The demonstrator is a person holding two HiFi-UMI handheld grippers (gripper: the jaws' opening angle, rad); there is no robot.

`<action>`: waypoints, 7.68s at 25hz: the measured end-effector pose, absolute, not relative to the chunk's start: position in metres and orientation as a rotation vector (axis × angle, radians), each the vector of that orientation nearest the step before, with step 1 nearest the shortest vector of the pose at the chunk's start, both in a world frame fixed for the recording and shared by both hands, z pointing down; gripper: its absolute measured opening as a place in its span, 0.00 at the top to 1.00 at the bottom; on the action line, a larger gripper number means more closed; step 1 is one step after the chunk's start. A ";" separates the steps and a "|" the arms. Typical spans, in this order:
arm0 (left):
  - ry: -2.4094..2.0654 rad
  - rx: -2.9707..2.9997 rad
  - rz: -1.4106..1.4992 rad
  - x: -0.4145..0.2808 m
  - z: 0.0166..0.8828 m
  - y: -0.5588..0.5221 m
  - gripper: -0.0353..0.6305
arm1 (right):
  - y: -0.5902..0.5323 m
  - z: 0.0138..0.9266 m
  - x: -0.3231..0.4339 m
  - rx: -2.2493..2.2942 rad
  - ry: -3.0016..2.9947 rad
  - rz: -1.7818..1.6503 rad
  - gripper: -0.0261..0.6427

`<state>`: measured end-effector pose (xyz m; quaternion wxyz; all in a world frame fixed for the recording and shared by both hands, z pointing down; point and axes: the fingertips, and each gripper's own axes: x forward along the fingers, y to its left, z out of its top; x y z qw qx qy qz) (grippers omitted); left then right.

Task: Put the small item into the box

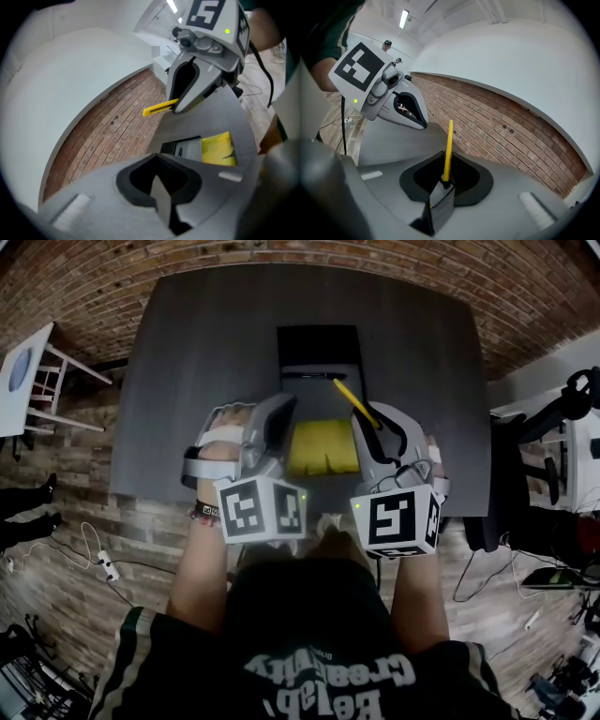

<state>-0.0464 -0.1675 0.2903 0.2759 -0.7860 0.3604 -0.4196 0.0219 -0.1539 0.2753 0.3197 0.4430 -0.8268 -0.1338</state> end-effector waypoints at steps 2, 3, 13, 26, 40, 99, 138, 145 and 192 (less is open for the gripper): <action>0.978 -2.113 -1.151 -0.046 0.295 -0.173 0.94 | -0.161 0.279 0.022 1.142 -2.187 -0.343 0.88; 0.982 -2.113 -1.160 -0.044 0.297 -0.176 0.94 | -0.165 0.281 0.024 1.135 -2.192 -0.338 0.88; 0.991 -2.149 -1.223 -0.035 0.330 -0.186 0.94 | -0.179 0.313 0.028 1.066 -2.228 -0.265 0.88; 0.965 -2.200 -1.307 -0.032 0.381 -0.194 0.94 | -0.187 0.363 0.026 0.972 -2.241 -0.173 0.88; 0.937 -2.255 -1.392 -0.033 0.433 -0.193 0.94 | -0.186 0.416 0.024 0.891 -2.250 -0.042 0.88; 0.871 -2.420 -1.608 -0.032 0.555 -0.174 0.94 | -0.161 0.560 0.024 0.650 -2.122 0.172 0.87; 0.870 -2.434 -1.628 -0.034 0.563 -0.170 0.94 | -0.155 0.572 0.024 0.643 -2.103 0.189 0.82; 0.864 -2.434 -1.625 -0.034 0.562 -0.171 0.94 | -0.154 0.571 0.023 0.635 -2.113 0.223 0.78; 0.891 -2.336 -1.546 -0.038 0.480 -0.182 0.94 | -0.160 0.499 0.026 0.678 -2.103 0.120 0.75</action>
